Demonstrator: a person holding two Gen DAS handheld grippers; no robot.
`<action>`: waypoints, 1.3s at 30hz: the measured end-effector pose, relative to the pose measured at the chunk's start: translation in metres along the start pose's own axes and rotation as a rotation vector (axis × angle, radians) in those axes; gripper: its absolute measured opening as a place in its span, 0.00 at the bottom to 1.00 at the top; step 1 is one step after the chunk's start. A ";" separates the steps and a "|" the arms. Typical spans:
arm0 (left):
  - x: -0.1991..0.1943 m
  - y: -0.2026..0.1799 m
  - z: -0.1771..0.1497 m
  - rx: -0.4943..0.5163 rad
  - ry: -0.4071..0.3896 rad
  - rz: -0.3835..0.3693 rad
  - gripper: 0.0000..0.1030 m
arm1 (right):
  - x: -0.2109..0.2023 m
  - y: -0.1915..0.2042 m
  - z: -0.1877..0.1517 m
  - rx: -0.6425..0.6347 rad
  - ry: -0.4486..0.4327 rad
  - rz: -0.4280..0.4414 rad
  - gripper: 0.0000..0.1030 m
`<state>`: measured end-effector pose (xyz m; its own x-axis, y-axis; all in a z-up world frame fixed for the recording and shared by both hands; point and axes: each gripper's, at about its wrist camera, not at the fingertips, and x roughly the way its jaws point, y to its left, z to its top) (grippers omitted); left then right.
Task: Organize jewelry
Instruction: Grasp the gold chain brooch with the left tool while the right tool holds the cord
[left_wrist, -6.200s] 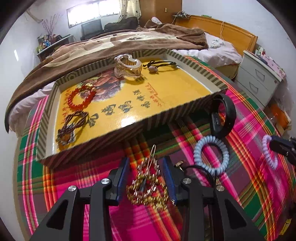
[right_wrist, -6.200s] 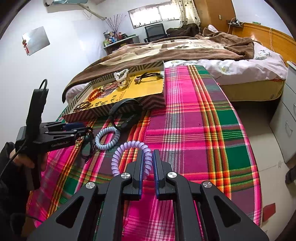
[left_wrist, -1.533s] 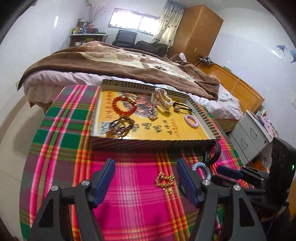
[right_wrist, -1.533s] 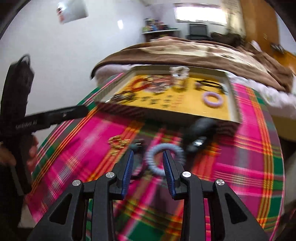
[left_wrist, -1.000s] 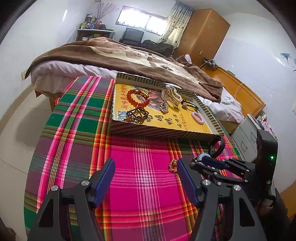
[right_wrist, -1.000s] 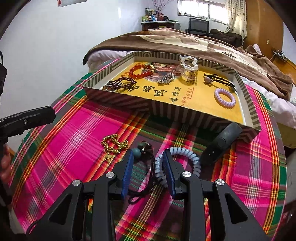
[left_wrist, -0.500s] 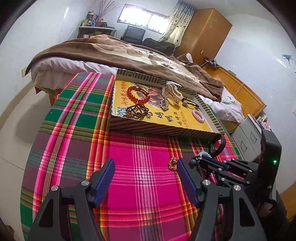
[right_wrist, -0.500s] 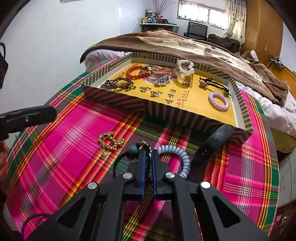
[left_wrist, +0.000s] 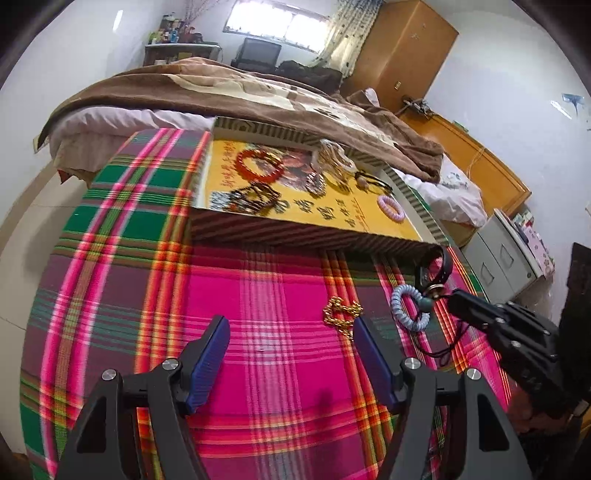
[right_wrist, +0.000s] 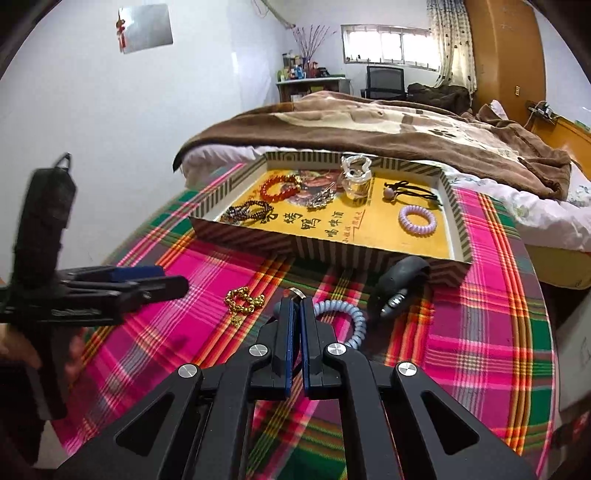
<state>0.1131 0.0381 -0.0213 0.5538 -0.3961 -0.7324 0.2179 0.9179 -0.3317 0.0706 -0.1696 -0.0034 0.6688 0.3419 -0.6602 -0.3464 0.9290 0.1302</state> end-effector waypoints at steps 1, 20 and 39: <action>0.003 -0.003 0.000 0.011 0.009 -0.004 0.67 | -0.004 -0.002 -0.001 0.005 -0.005 -0.001 0.03; 0.059 -0.058 0.005 0.250 0.075 0.168 0.74 | -0.044 -0.031 -0.018 0.053 -0.073 -0.032 0.03; 0.054 -0.067 0.004 0.282 0.049 0.180 0.11 | -0.049 -0.031 -0.019 0.055 -0.087 -0.028 0.03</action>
<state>0.1316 -0.0447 -0.0368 0.5659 -0.2212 -0.7942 0.3377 0.9410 -0.0214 0.0359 -0.2177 0.0110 0.7333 0.3240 -0.5977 -0.2911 0.9441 0.1547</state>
